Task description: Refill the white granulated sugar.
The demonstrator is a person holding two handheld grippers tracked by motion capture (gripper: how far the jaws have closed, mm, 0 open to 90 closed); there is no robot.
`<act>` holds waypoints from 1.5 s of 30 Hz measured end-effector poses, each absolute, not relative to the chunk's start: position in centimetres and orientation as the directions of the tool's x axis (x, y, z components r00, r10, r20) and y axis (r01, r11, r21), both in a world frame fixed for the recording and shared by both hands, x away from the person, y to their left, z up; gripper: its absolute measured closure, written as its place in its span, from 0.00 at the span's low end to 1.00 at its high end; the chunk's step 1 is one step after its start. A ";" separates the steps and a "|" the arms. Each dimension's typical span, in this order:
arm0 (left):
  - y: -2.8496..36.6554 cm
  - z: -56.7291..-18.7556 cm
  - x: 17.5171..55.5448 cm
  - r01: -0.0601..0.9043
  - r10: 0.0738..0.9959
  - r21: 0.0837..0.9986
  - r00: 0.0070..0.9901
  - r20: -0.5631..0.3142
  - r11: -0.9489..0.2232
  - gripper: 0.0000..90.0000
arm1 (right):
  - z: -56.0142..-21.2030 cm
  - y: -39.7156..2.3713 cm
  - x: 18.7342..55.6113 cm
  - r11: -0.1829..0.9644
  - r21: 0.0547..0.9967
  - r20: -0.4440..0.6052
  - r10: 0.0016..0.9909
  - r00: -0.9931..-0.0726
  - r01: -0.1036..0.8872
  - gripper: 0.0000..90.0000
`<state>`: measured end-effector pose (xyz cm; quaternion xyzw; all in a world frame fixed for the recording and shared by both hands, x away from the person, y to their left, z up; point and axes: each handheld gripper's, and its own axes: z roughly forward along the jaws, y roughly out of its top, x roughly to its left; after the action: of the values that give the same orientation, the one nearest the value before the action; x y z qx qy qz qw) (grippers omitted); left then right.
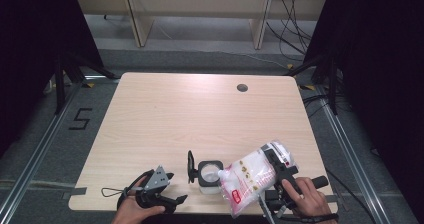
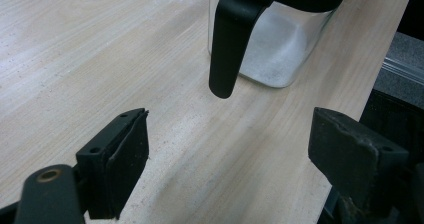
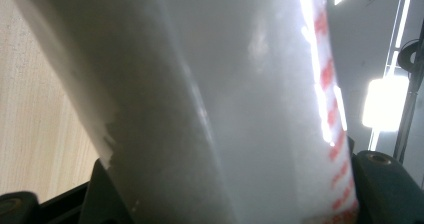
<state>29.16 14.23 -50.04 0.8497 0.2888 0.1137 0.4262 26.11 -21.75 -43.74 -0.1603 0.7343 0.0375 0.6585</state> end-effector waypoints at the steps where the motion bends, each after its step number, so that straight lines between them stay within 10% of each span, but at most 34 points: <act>1: 14.2 -50.0 29.2 0.394 0.588 0.790 0.807 -0.052 -0.470 0.18 | -43.8 -21.8 26.2 0.944 -0.147 -0.982 -0.175 -0.070 -0.297 0.45; 45: 14.2 -50.1 29.3 0.374 0.577 0.793 0.816 -0.036 -0.480 0.18 | -43.9 -21.8 26.1 0.944 -0.145 -0.983 -0.173 -0.068 -0.296 0.45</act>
<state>29.25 14.23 -50.06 0.8519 0.2792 0.1190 0.4267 26.07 -21.83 -43.86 -0.1608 0.7292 0.0466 0.6635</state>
